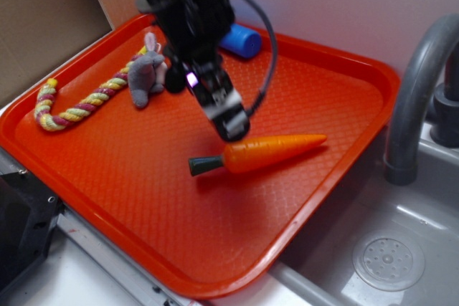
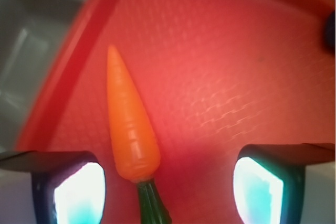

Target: Grab the carrot.

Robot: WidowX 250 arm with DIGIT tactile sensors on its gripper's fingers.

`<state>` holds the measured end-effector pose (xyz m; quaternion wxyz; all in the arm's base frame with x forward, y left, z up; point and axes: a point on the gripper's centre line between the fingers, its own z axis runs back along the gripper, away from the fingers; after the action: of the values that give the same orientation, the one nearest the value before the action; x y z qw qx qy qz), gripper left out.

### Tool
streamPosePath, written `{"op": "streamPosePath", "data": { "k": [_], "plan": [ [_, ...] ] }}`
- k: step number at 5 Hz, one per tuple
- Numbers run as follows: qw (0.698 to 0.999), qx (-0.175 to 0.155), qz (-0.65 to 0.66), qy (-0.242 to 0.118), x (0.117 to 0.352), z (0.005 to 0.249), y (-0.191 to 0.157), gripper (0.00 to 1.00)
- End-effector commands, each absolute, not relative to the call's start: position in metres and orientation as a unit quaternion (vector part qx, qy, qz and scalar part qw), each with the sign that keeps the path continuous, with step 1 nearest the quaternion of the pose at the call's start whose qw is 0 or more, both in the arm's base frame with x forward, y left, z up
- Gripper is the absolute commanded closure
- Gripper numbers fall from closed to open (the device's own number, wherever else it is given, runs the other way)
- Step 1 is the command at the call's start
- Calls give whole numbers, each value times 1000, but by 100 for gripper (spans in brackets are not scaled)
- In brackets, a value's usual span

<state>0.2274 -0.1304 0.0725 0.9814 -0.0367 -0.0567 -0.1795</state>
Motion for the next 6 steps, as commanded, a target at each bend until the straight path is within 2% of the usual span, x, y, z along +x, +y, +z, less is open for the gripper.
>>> {"op": "streamPosePath", "data": {
  "k": [1, 2, 3, 4, 5, 6],
  "plan": [
    [972, -30, -227, -46, 224, 51, -156, 0],
    [972, -21, -234, -21, 222, 31, -157, 0],
    [972, -4, -236, -13, 221, 24, -157, 40],
    [973, 0, -231, -20, 220, 25, -157, 100],
    [974, 13, -223, -26, 218, 30, -152, 100],
    [989, 4, -139, -52, 220, 80, -125, 100]
  ]
}}
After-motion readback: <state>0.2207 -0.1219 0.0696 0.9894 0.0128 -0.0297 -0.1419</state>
